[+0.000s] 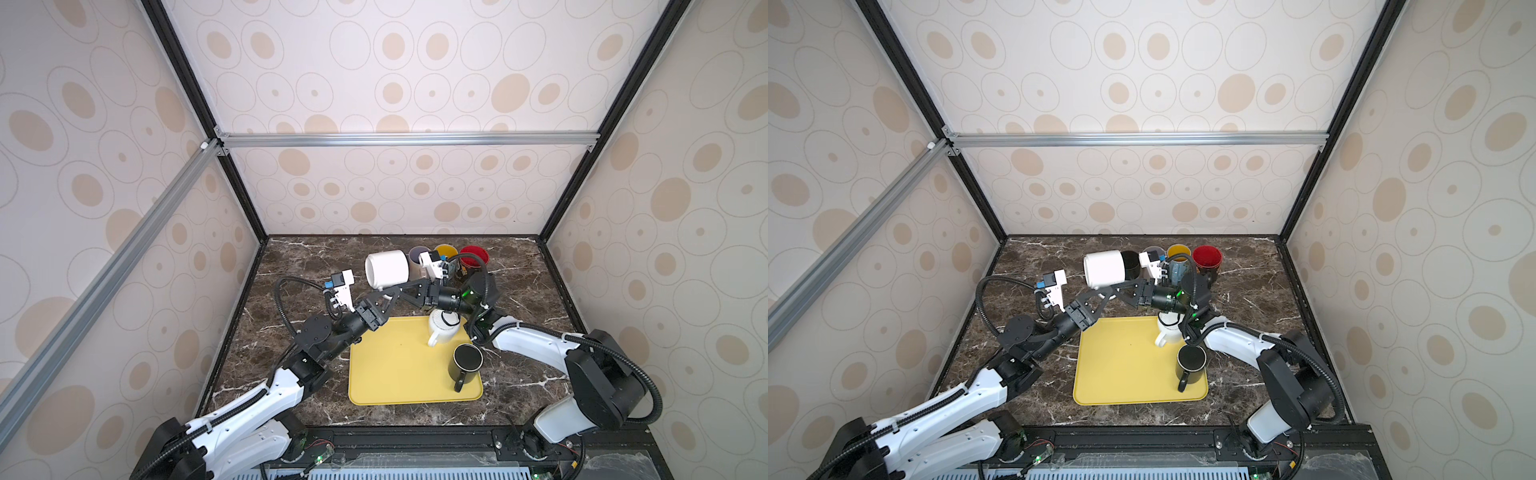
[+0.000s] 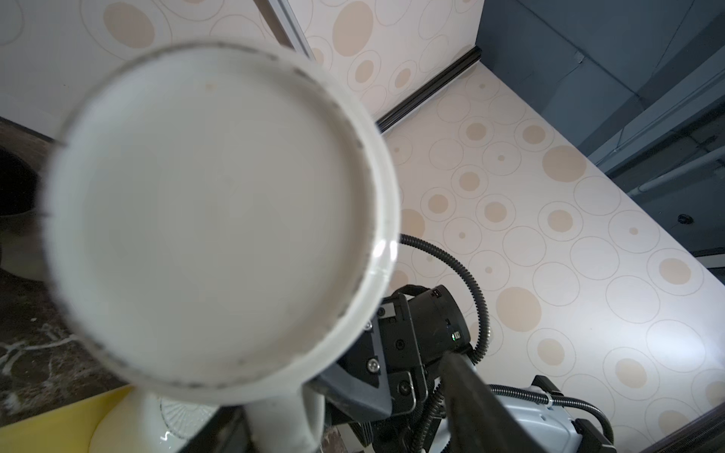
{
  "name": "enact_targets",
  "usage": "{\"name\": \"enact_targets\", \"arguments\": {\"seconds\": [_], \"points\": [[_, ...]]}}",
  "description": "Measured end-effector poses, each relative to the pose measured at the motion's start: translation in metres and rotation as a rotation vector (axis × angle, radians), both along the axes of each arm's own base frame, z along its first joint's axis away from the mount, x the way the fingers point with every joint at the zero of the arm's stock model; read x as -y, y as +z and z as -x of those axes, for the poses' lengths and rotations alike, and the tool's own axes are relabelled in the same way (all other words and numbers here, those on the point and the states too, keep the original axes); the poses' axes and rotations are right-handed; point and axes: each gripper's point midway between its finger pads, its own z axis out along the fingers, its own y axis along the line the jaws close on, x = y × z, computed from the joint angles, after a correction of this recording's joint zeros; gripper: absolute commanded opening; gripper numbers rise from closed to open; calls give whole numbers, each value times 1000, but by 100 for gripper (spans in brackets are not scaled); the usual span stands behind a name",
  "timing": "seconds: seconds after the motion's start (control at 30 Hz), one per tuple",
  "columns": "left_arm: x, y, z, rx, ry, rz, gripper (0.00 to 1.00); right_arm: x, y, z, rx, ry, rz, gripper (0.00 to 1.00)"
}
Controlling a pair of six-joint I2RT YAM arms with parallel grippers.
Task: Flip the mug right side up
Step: 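Turn the mug upright with the right gripper while the left gripper opens and withdraws, then lower the red-lined white mug beside the black-and-white mug with the right gripper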
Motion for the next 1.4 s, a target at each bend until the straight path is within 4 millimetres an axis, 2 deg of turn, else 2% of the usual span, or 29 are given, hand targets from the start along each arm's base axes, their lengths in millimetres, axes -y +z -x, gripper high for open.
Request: {"name": "enact_targets", "arguments": {"seconds": [0.07, 0.17, 0.27, 0.33, 0.6, 0.87, 1.07, 1.4], "points": [[-15, -15, -3, -55, 70, -76, 100, -3, -6, -1, -17, -1, 40, 0], [-40, -33, -7, -119, 195, -206, 100, -6, -2, -3, 1, -9, 68, 0], [-61, -40, -8, -140, 291, -323, 100, -7, 2, -6, 29, -17, 92, 0], [-68, -41, -11, -144, 326, -380, 100, -8, 2, -8, 42, -22, 111, 0], [-79, -78, -16, -213, 370, -590, 100, -10, -21, -17, 32, -67, 248, 0], [-90, -70, -12, -177, 405, -612, 100, -20, -33, -31, 87, -116, 449, 0], [-96, -85, -11, -220, 414, -659, 100, -27, -43, -48, 167, -181, 646, 0], [-97, -125, -15, -334, 390, -772, 100, -29, -75, -91, 230, -276, 899, 0]]}}
